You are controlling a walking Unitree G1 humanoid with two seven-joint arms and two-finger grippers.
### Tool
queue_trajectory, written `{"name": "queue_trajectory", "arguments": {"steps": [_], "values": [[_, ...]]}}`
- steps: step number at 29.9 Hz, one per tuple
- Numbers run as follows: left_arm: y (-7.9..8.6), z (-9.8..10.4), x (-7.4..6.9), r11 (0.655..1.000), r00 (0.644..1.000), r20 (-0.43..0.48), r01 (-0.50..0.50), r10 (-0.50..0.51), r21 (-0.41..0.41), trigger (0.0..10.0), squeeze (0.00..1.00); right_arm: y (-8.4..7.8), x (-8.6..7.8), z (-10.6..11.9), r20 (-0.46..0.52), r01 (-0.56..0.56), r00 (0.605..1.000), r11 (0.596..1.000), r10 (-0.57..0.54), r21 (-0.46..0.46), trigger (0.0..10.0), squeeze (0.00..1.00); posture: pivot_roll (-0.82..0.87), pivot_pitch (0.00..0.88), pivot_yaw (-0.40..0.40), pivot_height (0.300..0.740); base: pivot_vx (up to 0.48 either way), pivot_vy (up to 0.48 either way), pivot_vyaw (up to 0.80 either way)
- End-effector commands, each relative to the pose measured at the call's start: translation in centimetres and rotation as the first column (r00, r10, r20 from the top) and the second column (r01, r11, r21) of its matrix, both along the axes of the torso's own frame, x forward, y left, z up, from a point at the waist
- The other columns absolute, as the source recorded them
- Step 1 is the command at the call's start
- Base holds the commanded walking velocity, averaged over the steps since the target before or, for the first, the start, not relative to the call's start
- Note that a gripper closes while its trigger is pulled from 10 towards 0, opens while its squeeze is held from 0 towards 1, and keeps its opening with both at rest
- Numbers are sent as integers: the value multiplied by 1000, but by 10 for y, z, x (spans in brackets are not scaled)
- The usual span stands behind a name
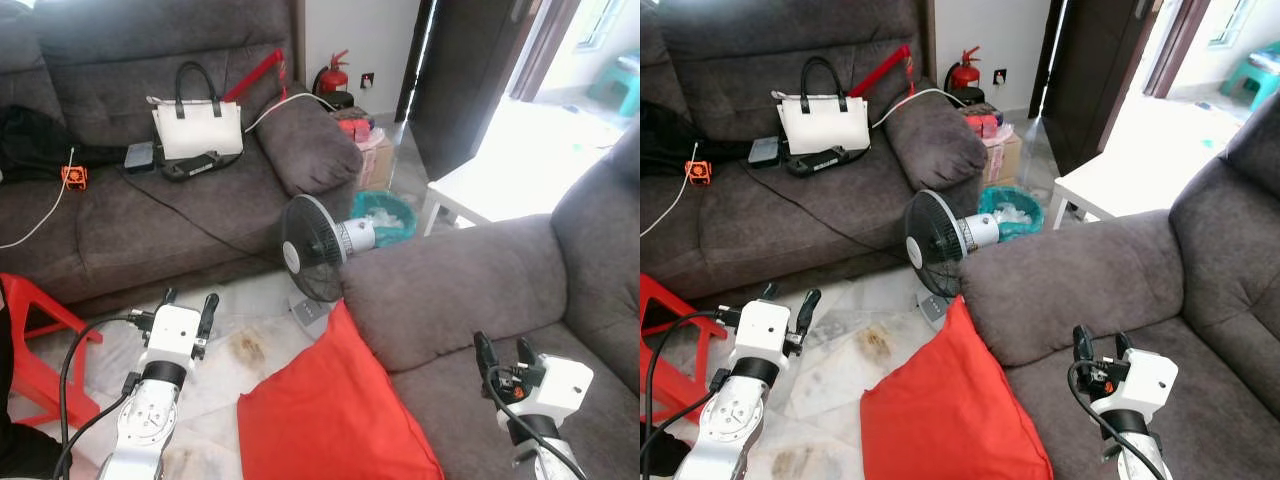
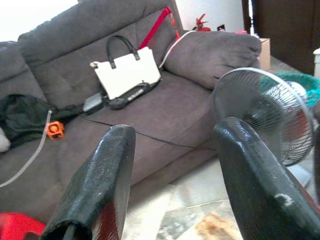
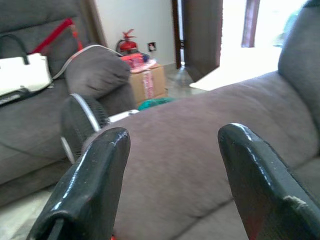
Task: Move the pillow to the sofa from floor
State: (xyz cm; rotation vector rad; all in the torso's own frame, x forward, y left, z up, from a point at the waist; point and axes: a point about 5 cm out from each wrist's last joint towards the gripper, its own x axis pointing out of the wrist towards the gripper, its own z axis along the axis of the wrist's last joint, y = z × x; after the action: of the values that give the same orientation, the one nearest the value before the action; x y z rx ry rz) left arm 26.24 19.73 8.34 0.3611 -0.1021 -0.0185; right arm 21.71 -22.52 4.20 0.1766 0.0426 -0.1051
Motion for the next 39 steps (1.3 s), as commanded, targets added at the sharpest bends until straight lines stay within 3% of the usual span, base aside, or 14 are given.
{"name": "queue_trajectory", "arguments": {"steps": [1, 13, 22, 34, 39], "values": [[-3, -1, -2, 999, 1000, -8, 25, -25, 26, 10000, 0, 1, 3, 0, -6, -6, 1000, 1000, 6, 0, 10000, 0, 111, 0, -21, 740, 0, 0, 0], [-3, -2, -4, 999, 1000, -17, 24, -23, 46, 10000, 0, 0, 5, 1, -11, -2, 1000, 1000, 2, 2, 10000, 0, 117, 0, -25, 740, 0, 0, -580], [-2, 0, -4, 999, 1000, -7, 16, -15, 45, 10000, 0, 2, 10, 2, -13, -12, 1000, 1000, 12, 4, 10000, 0, 126, 0, -31, 740, 0, 0, 0], [1, -1, -5, 999, 1000, -12, -2, 2, 51, 10000, 0, 2, 13, 3, -10, -13, 1000, 1000, 13, -1, 10000, 0, 127, 0, -34, 740, -148, 0, -687], [0, -1, -5, 999, 1000, -13, 1, 0, 52, 10000, 0, 2, 14, 3, -4, -13, 1000, 1000, 13, -10, 10000, 0, 126, 0, -34, 740, 0, 0, 0]]}}
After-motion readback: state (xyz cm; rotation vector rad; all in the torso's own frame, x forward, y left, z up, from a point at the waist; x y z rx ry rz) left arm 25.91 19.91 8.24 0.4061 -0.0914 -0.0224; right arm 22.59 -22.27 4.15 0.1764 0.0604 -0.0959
